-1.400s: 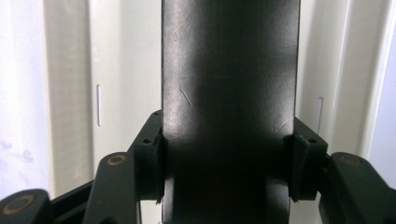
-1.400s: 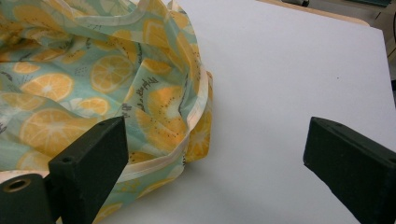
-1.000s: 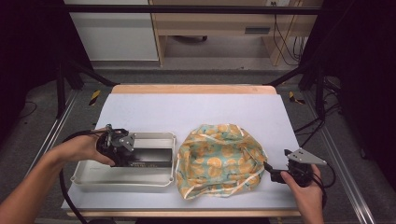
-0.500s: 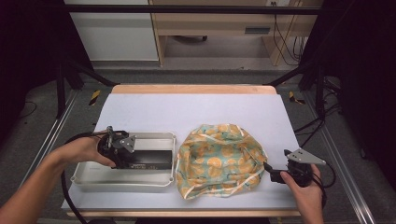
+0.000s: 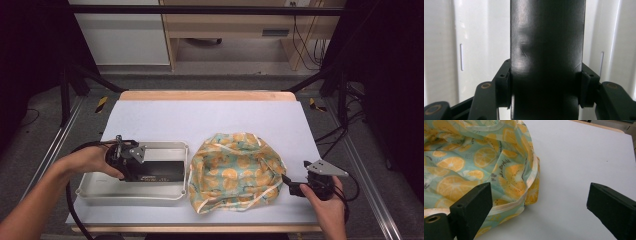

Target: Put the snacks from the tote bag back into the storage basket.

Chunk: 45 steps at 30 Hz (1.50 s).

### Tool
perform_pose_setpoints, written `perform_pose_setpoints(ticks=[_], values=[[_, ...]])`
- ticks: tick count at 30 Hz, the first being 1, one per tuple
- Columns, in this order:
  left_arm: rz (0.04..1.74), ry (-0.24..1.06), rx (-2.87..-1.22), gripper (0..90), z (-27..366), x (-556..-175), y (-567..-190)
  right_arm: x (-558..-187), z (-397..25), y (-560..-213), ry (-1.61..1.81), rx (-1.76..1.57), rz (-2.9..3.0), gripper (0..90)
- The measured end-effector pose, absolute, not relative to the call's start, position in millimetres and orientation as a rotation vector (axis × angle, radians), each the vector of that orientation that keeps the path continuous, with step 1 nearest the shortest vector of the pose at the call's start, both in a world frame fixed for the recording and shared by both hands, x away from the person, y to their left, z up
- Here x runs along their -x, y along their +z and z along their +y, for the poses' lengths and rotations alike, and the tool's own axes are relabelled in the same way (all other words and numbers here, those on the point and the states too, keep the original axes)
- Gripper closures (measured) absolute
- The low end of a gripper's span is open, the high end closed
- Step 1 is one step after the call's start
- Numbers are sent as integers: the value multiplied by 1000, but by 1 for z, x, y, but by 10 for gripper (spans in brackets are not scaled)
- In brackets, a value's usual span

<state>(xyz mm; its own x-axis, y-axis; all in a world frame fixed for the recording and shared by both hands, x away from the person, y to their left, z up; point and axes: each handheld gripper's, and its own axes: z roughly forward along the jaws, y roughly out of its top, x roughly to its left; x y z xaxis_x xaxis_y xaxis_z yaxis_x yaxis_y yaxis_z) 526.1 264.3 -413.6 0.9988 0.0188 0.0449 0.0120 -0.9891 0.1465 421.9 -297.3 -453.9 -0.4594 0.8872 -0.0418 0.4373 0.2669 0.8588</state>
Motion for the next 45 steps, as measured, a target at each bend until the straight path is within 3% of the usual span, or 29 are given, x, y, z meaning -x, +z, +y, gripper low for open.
perform_pose_setpoints(ticks=[9, 15, 16, 18, 28, 45], values=[[15, 59, -3014, 407, 263, -528, -418, -422, -297, -455, 1111, -1189, 2024, 69], [46, 49, -2996, 301, 263, -528, -415, -422, -296, -455, 1117, -1193, 2030, 66], [68, 58, -2986, 240, 262, -528, -413, -422, -296, -455, 1117, -1192, 2031, 66], [80, 72, -2985, 203, 260, -527, -410, -421, -296, -455, 1117, -1191, 2032, 66], [124, 128, -2940, 95, 254, -523, -400, -421, -296, -455, 1116, -1192, 2030, 65], [196, 209, -2832, 76, 239, -518, -385, -421, -297, -454, 1117, -1187, 2029, 64]])
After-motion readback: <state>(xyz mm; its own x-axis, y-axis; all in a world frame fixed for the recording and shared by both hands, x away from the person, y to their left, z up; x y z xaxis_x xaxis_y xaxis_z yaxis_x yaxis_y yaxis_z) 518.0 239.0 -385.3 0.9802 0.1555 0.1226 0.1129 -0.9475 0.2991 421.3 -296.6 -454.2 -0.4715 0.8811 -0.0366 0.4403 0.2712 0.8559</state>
